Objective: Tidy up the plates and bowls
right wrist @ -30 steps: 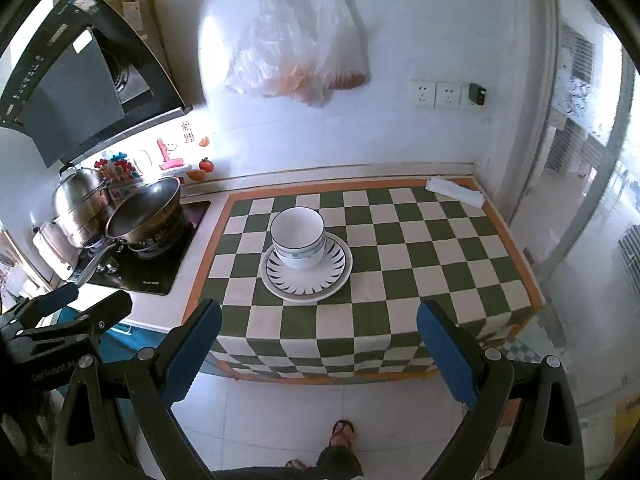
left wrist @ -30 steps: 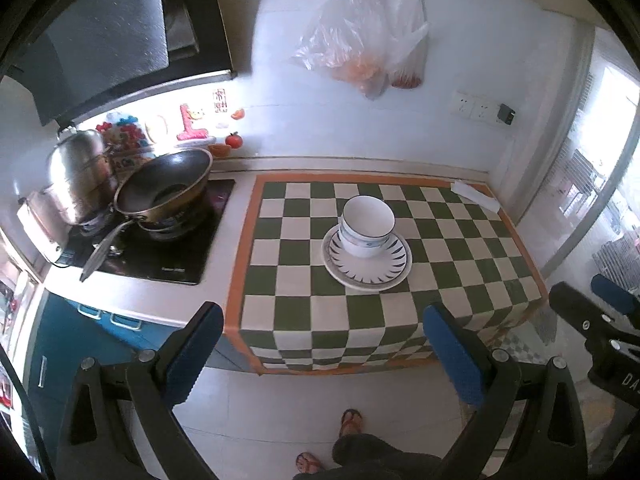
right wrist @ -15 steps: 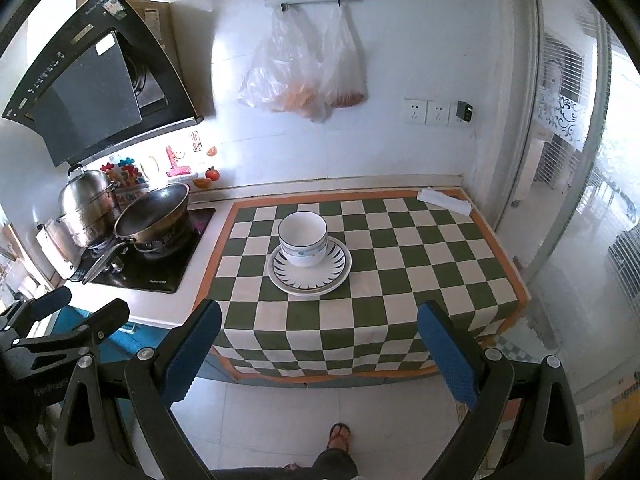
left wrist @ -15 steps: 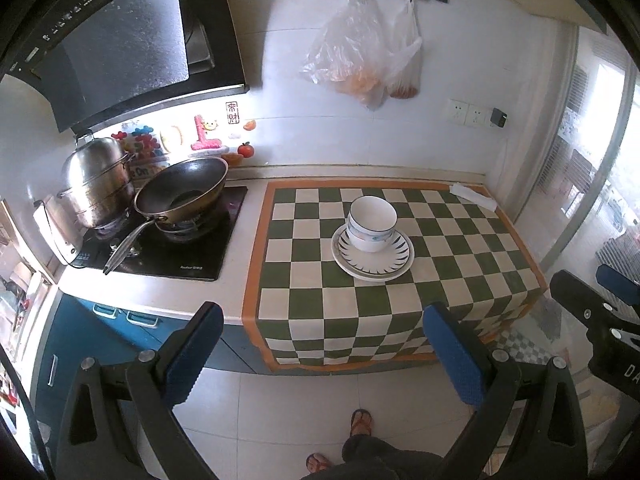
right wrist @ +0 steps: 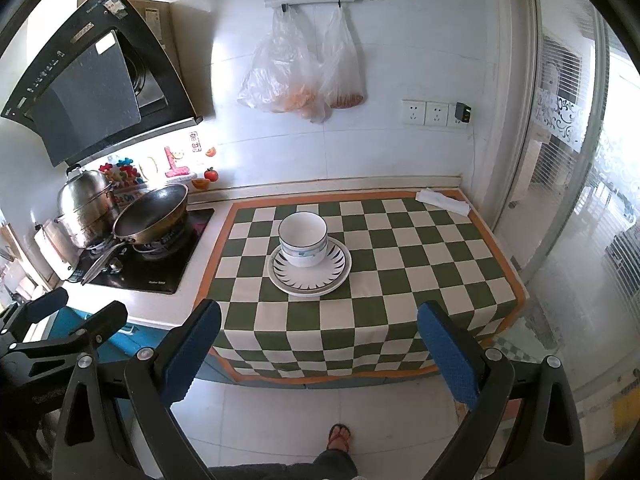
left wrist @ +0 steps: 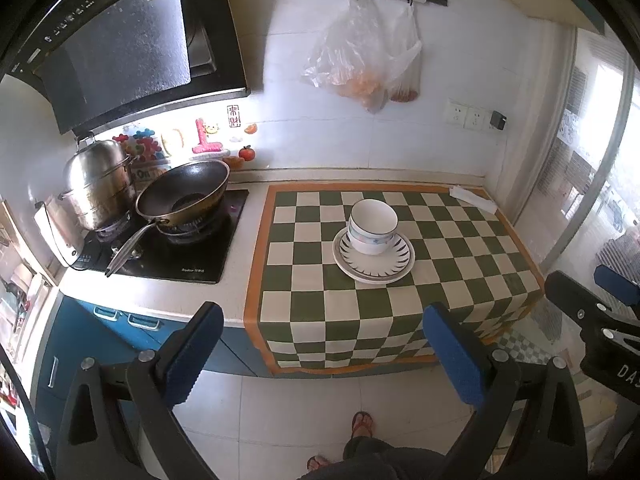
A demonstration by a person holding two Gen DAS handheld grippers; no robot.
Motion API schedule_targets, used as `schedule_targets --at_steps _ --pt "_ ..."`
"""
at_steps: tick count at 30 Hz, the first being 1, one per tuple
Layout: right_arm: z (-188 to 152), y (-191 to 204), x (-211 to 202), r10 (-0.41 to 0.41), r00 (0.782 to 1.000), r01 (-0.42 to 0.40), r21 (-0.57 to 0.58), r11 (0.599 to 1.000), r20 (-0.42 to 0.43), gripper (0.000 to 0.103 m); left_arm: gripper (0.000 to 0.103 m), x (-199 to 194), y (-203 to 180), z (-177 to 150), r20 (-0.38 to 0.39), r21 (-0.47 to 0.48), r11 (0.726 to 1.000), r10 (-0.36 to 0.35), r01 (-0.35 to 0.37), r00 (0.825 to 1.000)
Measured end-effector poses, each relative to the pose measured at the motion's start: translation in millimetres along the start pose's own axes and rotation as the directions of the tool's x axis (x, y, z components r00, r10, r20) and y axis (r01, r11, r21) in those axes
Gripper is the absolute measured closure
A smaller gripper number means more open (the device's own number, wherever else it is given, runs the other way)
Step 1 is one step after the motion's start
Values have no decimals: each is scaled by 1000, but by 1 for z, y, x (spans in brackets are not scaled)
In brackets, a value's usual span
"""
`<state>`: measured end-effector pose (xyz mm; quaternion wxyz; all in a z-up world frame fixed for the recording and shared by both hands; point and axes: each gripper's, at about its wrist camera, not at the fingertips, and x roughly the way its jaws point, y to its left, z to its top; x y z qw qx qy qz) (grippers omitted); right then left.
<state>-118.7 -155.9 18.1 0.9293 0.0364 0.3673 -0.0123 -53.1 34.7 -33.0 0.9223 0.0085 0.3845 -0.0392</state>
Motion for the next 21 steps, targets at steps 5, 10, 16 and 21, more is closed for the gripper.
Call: schedule_targets --at_steps 5,10,16,21 --pt "2 1 0 -3 1000 3 0 1000 0 2 1 0 1 2 3 -2 1000 -3 3 1000" --pt "5 0 2 -9 1000 9 5 1000 -2 2 1 0 0 5 7 -5 1000 -1 1 1000" --pt "8 -3 8 -17 1000 17 8 1000 -5 2 1 -1 -1 6 11 -6 1000 -2 2 1000" --pt "7 -7 9 -24 1000 24 14 1000 -8 2 1 -1 -3 11 11 -2 1000 -5 5 1000"
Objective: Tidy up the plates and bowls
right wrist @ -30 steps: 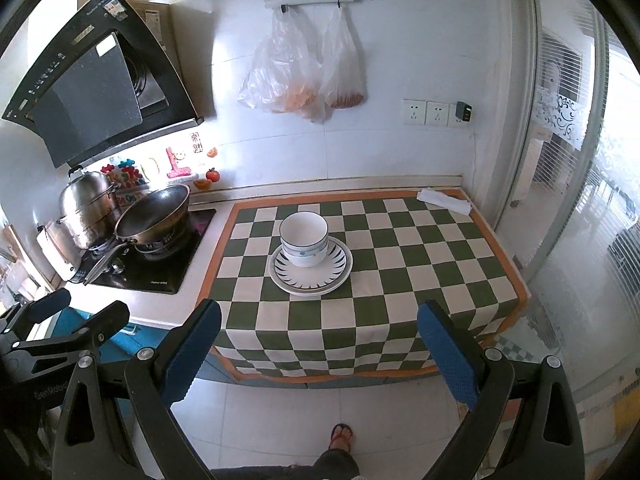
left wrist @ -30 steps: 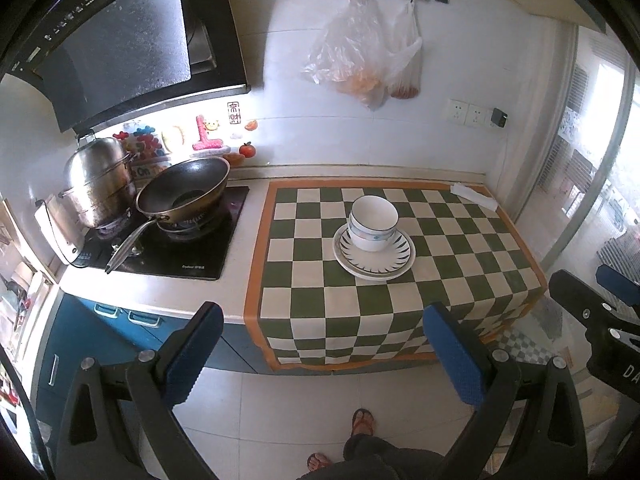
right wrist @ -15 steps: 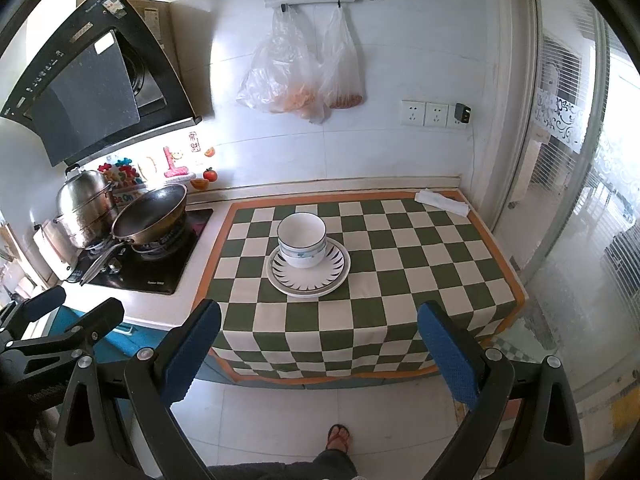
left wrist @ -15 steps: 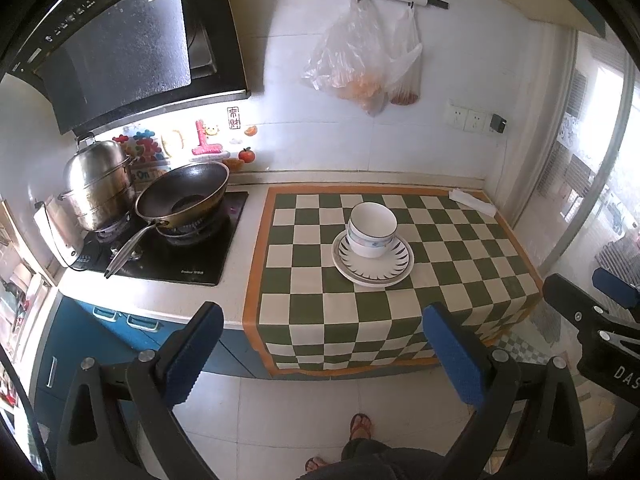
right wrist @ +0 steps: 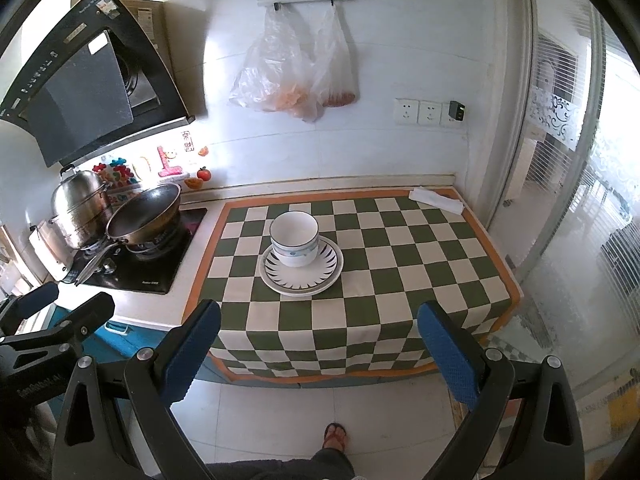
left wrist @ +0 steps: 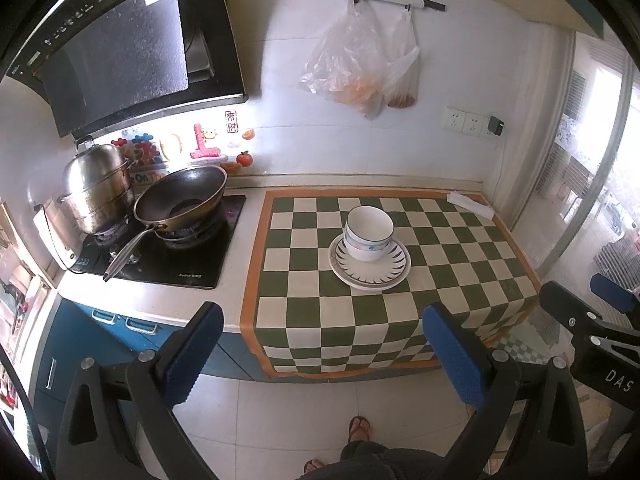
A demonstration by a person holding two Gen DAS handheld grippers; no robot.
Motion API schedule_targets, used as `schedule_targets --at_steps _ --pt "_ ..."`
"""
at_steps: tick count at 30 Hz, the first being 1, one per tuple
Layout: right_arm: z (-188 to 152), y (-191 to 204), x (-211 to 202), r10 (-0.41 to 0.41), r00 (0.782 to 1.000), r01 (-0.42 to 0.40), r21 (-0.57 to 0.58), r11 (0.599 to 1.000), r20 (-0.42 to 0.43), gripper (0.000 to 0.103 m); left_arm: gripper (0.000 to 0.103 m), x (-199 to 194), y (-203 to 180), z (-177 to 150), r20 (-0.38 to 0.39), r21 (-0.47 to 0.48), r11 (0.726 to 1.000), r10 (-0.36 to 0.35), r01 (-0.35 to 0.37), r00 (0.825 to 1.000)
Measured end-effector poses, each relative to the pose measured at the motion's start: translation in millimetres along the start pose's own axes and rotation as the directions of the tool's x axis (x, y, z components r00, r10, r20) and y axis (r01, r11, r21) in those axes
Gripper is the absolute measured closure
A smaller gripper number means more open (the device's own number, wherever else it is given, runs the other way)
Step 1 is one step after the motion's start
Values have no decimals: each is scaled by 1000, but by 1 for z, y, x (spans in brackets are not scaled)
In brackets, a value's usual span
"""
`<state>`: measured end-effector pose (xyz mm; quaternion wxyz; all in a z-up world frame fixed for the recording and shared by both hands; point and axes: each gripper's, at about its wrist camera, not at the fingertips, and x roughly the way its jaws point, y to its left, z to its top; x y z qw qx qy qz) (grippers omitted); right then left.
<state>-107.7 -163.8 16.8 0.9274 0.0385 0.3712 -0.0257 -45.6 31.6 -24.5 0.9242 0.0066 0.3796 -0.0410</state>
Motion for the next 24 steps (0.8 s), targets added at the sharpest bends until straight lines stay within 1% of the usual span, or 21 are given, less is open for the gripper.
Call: schedule_targets --at_steps 9,13,24 --pt "-2 -3 -1 -3 1000 3 4 1000 5 2 1 -1 -3 2 3 0 1000 4 -4 1000" --pt "-2 -5 -4 -8 1000 8 4 1000 14 2 1 -3 -5 8 10 6 1000 2 -2 1000" --pt "-2 -7 -6 -14 1000 14 1 1000 19 2 1 -5 -6 7 10 3 1000 4 -4 1000"
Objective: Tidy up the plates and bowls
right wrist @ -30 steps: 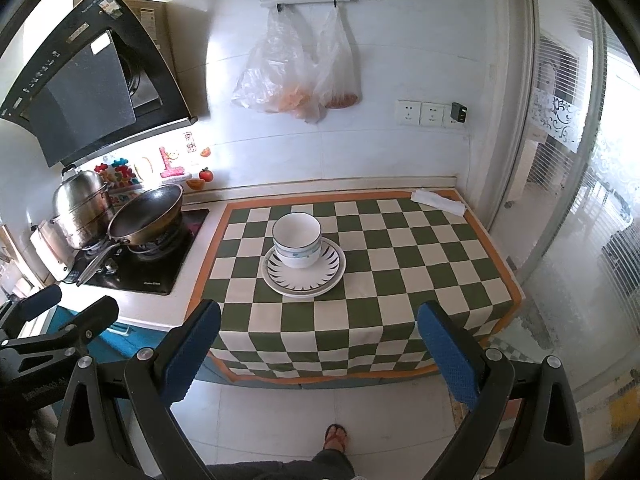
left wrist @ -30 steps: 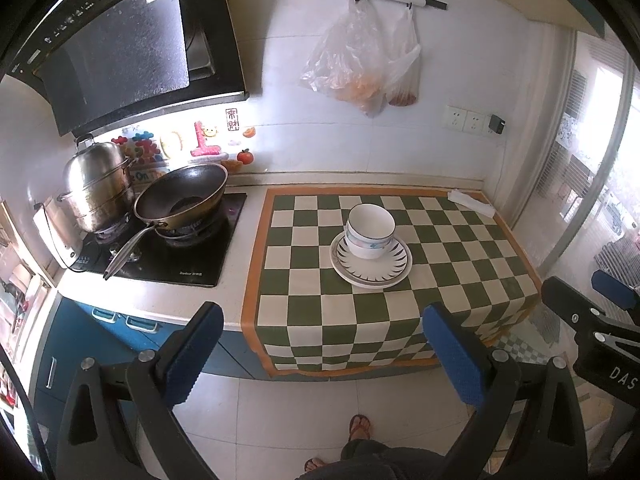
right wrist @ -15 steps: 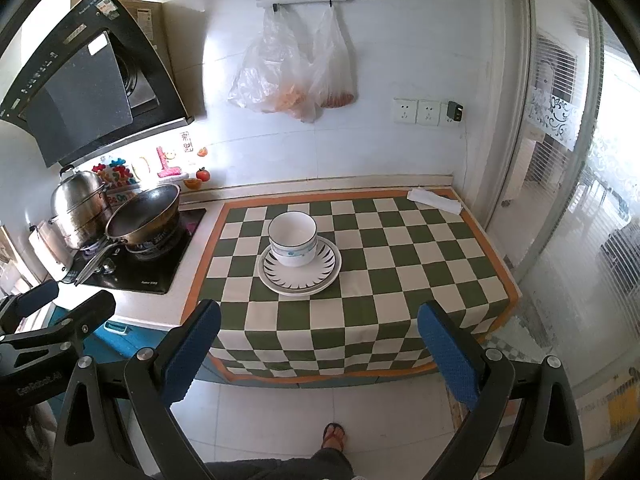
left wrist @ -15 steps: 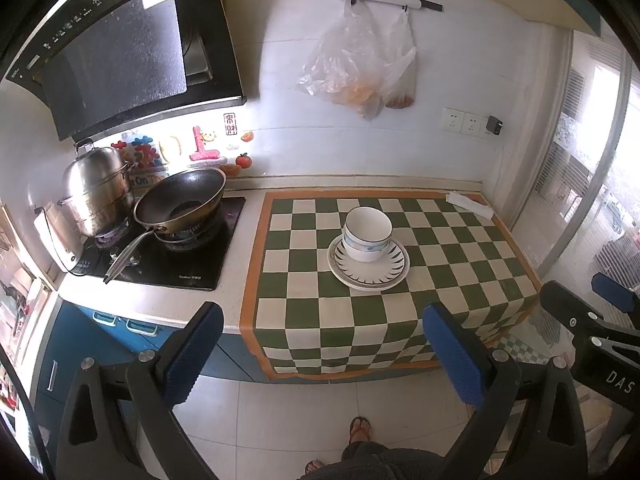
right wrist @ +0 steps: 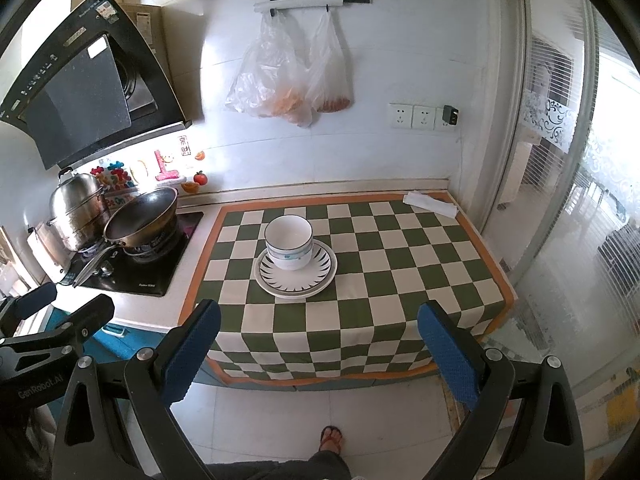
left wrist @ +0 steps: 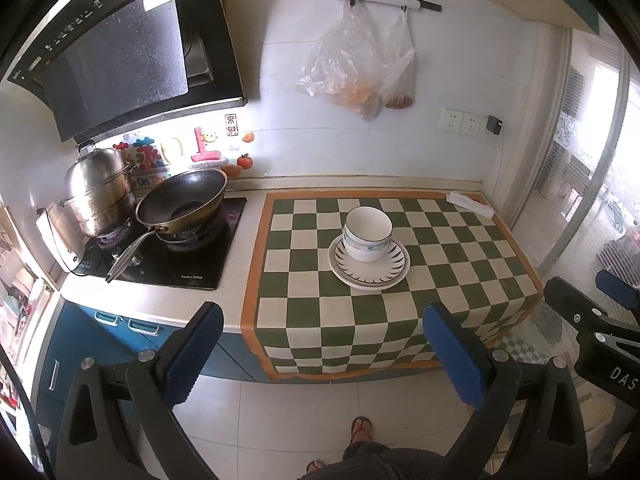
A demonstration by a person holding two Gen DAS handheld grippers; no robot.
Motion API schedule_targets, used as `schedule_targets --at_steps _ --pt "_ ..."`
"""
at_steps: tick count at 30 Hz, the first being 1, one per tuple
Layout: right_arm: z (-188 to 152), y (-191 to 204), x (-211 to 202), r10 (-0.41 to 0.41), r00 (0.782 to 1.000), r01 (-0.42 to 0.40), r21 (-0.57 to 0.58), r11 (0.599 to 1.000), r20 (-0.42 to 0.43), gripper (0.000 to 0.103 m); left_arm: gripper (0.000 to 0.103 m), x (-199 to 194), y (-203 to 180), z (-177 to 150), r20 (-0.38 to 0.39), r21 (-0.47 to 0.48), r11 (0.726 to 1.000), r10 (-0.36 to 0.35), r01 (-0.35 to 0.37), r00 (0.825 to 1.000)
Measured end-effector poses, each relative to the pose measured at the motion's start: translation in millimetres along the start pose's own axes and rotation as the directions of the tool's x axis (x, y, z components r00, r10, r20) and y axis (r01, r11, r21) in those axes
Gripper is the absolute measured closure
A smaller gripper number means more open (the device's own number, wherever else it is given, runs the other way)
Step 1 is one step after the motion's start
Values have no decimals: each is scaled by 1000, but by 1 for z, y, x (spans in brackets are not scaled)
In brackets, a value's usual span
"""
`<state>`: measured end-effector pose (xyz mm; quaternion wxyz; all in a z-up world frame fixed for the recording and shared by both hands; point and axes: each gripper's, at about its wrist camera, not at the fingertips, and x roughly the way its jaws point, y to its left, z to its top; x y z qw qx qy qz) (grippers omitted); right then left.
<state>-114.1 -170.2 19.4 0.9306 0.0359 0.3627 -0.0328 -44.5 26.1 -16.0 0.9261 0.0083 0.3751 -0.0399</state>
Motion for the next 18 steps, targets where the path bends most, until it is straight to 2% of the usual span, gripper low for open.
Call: schedule_targets --at_steps 18 --pt "-4 -2 -3 -2 1000 2 1 1000 -2 2 1 -2 2 -1 6 3 1000 1 -1 1000"
